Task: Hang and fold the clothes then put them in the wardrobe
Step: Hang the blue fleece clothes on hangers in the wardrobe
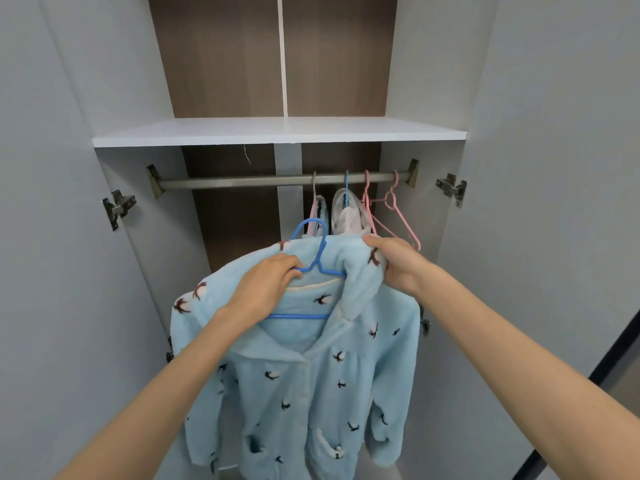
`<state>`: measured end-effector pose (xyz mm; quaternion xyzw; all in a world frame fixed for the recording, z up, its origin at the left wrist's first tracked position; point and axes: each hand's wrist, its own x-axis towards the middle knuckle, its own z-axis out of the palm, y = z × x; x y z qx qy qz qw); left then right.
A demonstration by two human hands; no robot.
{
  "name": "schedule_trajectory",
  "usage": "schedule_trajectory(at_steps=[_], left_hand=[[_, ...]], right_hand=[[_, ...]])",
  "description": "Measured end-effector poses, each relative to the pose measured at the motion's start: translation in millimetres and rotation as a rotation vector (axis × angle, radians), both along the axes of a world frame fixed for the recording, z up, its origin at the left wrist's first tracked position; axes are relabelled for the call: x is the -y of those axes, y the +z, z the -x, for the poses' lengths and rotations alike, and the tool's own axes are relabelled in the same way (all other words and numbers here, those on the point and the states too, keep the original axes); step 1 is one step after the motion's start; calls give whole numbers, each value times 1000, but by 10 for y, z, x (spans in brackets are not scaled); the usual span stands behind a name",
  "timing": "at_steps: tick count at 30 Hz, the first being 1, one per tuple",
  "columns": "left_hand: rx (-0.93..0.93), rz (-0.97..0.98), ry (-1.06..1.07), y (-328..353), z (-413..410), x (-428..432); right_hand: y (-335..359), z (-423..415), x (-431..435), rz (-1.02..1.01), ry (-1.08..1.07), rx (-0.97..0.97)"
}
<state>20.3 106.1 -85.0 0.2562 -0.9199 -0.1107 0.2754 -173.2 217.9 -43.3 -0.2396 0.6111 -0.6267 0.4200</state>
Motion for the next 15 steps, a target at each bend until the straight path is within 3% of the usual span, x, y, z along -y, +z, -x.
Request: schedule_trajectory(at_steps=[4, 6, 8, 9, 11, 13, 14, 15], left_hand=[[-29, -23, -1, 42, -104, 97], [-56, -61, -17, 65, -117, 109], [-96, -96, -40, 75, -100, 77], [-116, -108, -45, 76, -86, 56], [-150, -125, -40, 71, -60, 19], [-161, -129, -36, 84, -33, 1], [-161, -129, -37, 96, -17, -5], [-161, -130, -40, 111, 0, -10]], right_hand=[[-8, 123, -20, 9, -18, 294], [-45, 118, -38, -80, -24, 306], [-131, 123, -28, -159, -100, 55], [-185, 151, -15, -203, -161, -189], [-255, 196, -41, -354, -212, -876], [-255, 195, -50, -307, -236, -1368], [-234, 184, -39, -202, -187, -1431], [-208, 160, -26, -79, -71, -1347]])
